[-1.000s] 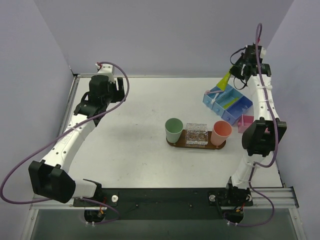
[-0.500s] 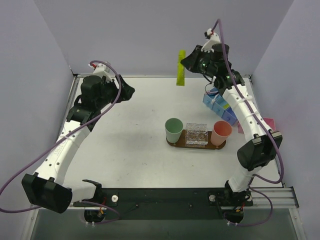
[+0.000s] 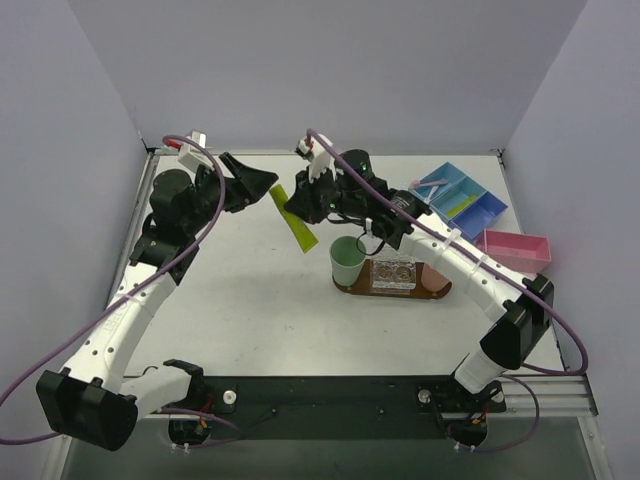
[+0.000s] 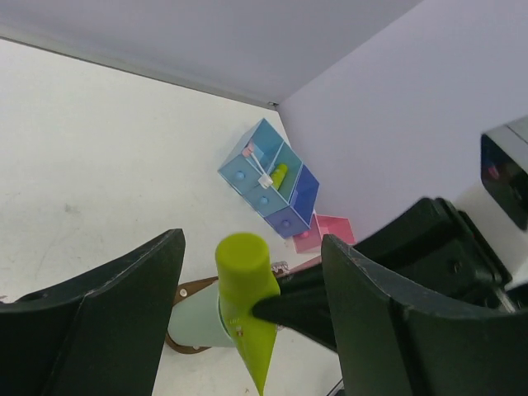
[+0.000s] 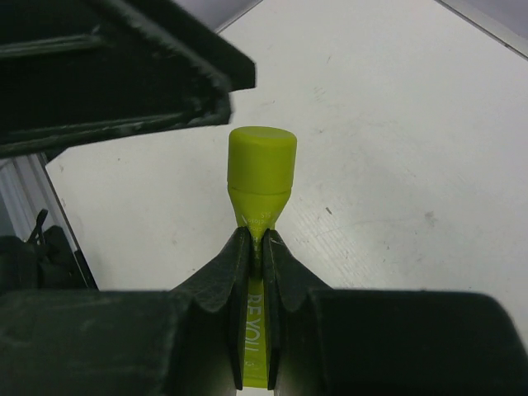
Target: Prepare toiletry sets of a toothbrush and toothpaste on the tray
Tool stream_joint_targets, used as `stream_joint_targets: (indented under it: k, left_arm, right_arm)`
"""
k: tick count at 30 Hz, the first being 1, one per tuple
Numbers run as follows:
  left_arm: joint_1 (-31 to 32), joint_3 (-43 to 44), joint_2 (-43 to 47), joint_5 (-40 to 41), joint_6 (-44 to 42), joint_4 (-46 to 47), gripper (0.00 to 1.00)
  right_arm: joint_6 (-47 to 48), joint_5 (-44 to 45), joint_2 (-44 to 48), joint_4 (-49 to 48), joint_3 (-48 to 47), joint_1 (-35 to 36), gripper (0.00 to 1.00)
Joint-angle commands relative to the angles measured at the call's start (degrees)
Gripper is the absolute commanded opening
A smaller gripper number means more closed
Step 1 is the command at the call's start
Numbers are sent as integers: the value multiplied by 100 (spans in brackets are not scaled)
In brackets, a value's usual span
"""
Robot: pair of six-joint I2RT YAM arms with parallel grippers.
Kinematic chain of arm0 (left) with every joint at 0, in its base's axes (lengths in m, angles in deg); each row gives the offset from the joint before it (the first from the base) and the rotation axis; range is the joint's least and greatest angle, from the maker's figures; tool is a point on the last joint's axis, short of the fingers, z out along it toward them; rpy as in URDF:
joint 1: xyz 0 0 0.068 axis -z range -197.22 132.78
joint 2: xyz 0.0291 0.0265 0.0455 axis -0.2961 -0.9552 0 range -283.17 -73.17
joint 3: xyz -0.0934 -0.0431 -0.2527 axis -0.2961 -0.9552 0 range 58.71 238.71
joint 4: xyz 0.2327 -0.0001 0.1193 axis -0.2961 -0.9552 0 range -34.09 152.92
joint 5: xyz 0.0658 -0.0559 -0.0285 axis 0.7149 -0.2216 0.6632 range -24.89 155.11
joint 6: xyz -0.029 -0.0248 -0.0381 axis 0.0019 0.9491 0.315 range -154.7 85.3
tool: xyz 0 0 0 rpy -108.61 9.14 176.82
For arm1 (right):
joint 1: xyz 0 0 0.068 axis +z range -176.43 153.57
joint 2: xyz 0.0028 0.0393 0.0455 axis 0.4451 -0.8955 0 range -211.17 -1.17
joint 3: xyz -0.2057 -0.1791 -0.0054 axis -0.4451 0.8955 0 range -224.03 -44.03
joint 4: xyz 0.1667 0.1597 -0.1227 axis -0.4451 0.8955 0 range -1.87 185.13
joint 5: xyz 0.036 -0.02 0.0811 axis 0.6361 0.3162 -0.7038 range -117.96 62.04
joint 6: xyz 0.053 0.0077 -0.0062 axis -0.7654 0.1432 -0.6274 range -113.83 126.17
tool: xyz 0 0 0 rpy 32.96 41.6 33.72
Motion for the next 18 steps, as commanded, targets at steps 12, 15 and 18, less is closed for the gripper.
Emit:
stream_joint_targets:
  k: [12, 15, 18]
  left_arm:
    - [401, -810, 411, 81, 238, 120, 78]
    - [621, -864, 384, 168, 274, 208, 77]
    - [770, -855, 340, 221, 195, 208, 66]
  right_arm:
    - [1090, 919, 574, -386, 425, 830, 0]
    - [1161, 1034, 521, -262, 346, 883, 0]
    - [1187, 1087, 600, -315, 443, 935, 0]
